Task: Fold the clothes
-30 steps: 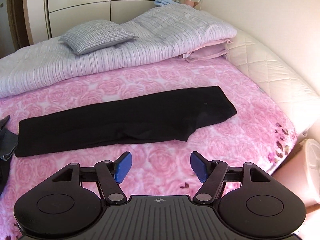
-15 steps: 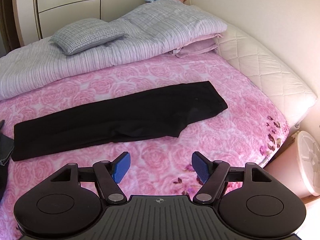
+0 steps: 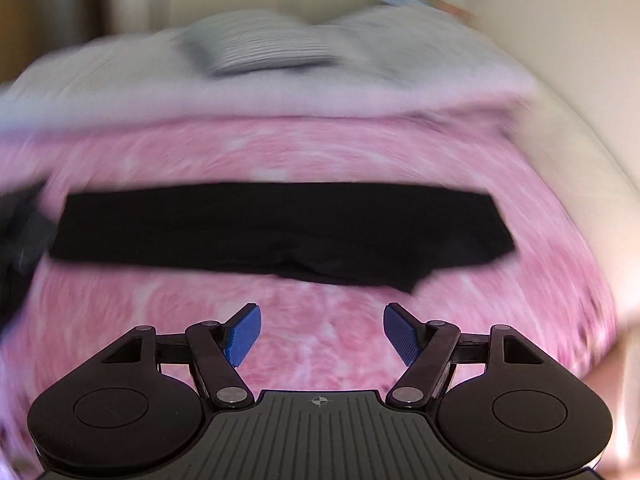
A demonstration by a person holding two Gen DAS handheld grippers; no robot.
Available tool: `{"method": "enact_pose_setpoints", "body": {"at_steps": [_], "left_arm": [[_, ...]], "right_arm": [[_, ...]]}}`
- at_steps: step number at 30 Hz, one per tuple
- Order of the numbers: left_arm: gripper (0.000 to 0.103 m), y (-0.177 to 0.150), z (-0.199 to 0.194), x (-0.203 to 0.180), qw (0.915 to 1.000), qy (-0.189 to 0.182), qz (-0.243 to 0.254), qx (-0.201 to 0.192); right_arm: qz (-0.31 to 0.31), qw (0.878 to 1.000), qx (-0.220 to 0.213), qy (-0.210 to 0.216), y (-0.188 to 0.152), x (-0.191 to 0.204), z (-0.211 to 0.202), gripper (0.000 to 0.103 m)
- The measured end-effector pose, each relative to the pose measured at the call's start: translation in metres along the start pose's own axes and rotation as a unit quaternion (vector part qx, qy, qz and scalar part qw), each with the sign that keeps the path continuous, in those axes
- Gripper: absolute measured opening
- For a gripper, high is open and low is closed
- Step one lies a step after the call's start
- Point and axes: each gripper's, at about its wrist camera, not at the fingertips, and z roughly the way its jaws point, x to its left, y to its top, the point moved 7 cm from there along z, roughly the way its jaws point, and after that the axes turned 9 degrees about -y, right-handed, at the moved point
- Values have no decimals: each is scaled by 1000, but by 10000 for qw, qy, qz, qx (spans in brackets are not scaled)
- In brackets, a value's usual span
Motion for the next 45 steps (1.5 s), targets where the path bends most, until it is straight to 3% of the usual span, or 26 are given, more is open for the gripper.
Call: {"method": "enact_pose_setpoints", "body": {"at_steps": [3, 5, 7, 9, 12, 14, 16, 20, 24, 30, 31, 32, 33, 35, 38, 41, 43, 45], "left_arm": [[82, -20, 26, 6, 9995, 97, -39, 300], [82, -30, 43, 15, 9986, 250, -220, 422], [82, -38, 55, 23, 9976, 417, -264, 488], [82, -46, 67, 32, 9964, 584, -233, 563], [82, -59, 92, 39, 9944, 593, 544, 678], [82, -68, 111, 48, 9868, 661, 1296, 715], [82, -76, 125, 65, 9801, 719, 1698, 737], [82, -83, 137, 104, 9838, 628, 1570, 593], [82, -89, 144, 130, 9858, 490, 1532, 487], [82, -95, 153, 152, 9874, 406, 1472, 419], [82, -95, 153, 155, 9879, 412, 1438, 403], [82, -93, 153, 154, 9882, 380, 1437, 380], [82, -91, 153, 154, 9884, 348, 1435, 356], [82, -87, 152, 154, 9888, 285, 1433, 309], [82, -78, 155, 149, 9890, 111, 1455, 244], [82, -54, 165, 135, 9870, -38, 1604, 132], [82, -28, 171, 118, 9852, -128, 1709, -1], [82, 4, 176, 93, 9818, -190, 1882, -155]], "right_arm": [[-982, 9939, -311, 387, 5, 41, 23, 72], [-1682, 9813, -670, 648, 6, 77, 43, 72], [-2369, 9619, -1025, 905, 6, 112, 61, 72], [-3010, 9348, -1445, 1211, -4, 159, 80, 72], [-3481, 9053, -1833, 1604, -8, 220, 100, 71], [-3596, 8942, -1998, 1765, -9, 259, 115, 71], [-3690, 8838, -2165, 1894, -11, 295, 128, 64], [-3777, 8733, -2468, 1838, -12, 361, 164, 51], [-3906, 8691, -2552, 1640, -8, 413, 187, 50], [-4190, 8451, -3165, 1001, 9, 458, 202, 50], [-4201, 8444, -3180, 969, 13, 461, 204, 47], [-4208, 8446, -3169, 960, 17, 463, 207, 29], [-4219, 8458, -3115, 980, 21, 465, 210, 19], [-4038, 8578, -2980, 1112, 33, 461, 211, 7], [-3471, 8805, -2912, 1396, 62, 442, 200, 7], [-2442, 9116, -2795, 1765, 104, 400, 188, 6], [-1562, 9286, -2704, 2005, 135, 357, 183, 6], [-850, 9341, -2793, 2056, 165, 305, 176, 6]]}}
